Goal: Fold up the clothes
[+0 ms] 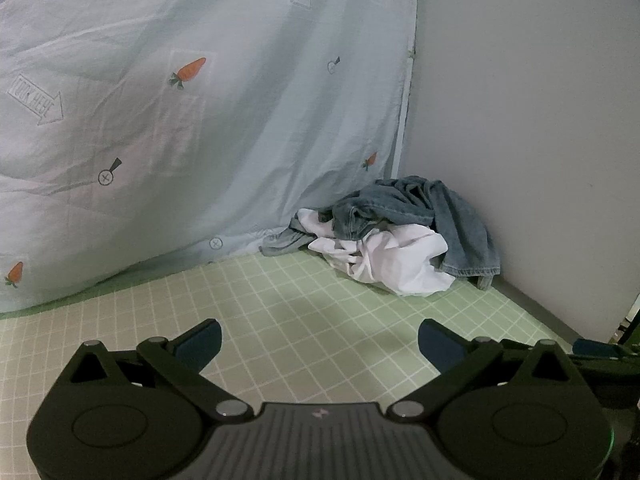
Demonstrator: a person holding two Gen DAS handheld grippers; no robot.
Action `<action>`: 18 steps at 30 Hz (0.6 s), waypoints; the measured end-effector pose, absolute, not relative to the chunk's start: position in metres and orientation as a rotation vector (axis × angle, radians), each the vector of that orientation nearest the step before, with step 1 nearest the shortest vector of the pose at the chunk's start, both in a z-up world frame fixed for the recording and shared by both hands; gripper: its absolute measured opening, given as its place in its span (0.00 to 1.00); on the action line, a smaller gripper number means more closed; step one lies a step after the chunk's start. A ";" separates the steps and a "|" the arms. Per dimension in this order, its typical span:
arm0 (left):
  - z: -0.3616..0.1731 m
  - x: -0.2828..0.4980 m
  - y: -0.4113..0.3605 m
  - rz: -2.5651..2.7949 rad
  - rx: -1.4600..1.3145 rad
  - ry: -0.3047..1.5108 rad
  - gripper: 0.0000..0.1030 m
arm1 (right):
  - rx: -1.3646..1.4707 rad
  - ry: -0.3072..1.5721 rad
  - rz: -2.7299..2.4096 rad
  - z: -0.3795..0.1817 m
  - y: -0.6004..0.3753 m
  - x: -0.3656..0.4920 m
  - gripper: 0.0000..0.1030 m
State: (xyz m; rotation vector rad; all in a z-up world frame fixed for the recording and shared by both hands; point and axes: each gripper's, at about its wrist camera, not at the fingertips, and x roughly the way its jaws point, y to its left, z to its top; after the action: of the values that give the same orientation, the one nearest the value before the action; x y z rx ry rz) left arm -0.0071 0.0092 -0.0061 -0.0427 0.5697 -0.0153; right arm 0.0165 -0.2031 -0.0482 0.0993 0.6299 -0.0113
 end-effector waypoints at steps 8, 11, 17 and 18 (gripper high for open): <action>-0.005 -0.007 0.007 -0.019 -0.041 0.580 1.00 | 0.105 0.632 -0.014 -0.048 -0.203 0.012 1.00; -0.006 -0.007 0.007 -0.022 -0.038 0.586 1.00 | 0.110 0.636 -0.014 -0.050 -0.205 0.012 1.00; -0.009 0.002 0.007 -0.018 -0.042 0.606 1.00 | 0.112 0.651 -0.012 -0.052 -0.205 0.019 1.00; -0.009 0.004 0.008 -0.017 -0.043 0.611 1.00 | 0.112 0.653 -0.011 -0.052 -0.205 0.020 1.00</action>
State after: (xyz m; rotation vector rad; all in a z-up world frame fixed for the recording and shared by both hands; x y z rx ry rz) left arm 0.0039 0.0076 -0.0095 -0.0434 0.6110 -0.0169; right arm 0.0205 -0.2047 -0.0525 0.1121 0.6534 -0.0113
